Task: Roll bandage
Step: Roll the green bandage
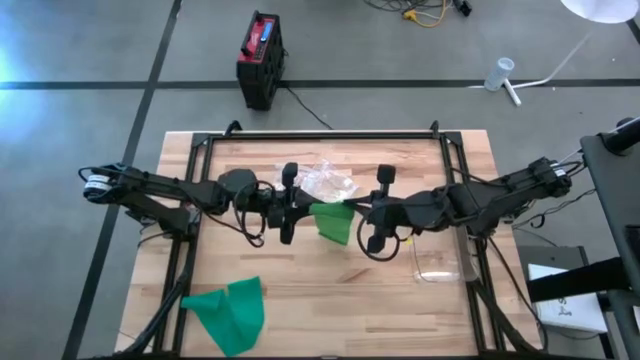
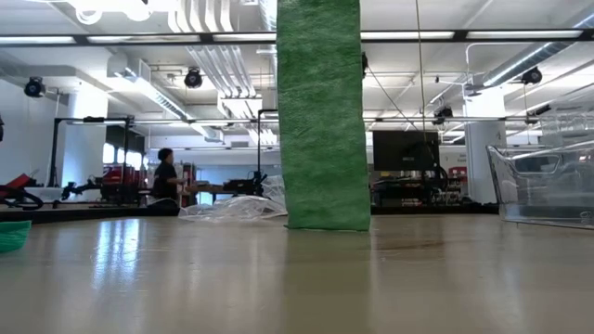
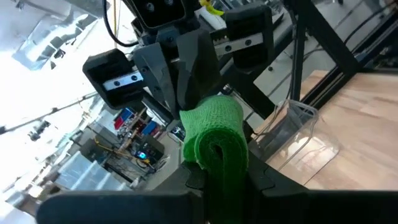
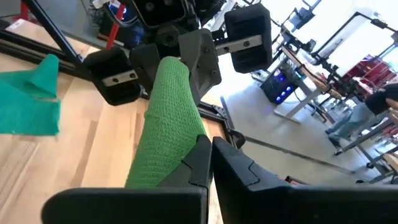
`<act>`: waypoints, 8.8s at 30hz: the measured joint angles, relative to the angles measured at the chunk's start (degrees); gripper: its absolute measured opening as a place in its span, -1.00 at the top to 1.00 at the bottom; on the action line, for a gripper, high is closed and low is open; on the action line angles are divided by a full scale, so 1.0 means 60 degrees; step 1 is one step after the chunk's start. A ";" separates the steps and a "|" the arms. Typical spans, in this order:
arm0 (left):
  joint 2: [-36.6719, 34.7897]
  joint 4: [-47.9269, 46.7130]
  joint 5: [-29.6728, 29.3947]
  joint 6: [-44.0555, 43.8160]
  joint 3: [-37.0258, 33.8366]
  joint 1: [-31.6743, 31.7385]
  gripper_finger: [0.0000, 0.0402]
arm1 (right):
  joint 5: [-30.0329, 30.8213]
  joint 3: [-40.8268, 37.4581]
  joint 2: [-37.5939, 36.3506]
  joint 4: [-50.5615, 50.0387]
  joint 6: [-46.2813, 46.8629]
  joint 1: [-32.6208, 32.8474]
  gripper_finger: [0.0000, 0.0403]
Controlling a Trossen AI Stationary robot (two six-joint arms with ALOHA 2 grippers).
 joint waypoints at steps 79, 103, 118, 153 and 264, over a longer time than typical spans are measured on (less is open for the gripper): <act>-0.0044 0.0463 -0.0242 -0.9960 0.0036 -0.0018 0.84 | 0.2758 -0.0029 0.1151 0.1796 -0.6622 0.1002 0.19; -0.0117 0.0337 0.0084 -1.0033 0.0130 -0.0068 0.86 | 0.2857 -0.0011 0.1191 0.2216 -0.7017 0.1206 0.19; -0.0281 0.0202 0.0232 -0.9030 0.0149 -0.0108 0.81 | 0.2752 0.0123 0.1195 0.2066 -0.6802 0.1147 0.73; 0.0036 -0.0746 -0.0723 -0.7610 0.0058 -0.0244 0.99 | 0.1821 0.1399 0.0672 0.1563 -0.3554 0.1209 0.87; -0.0401 -0.1795 -0.1495 -0.1073 0.1825 -0.1322 0.91 | -0.0025 0.0514 0.0001 0.1466 0.1443 0.0688 0.00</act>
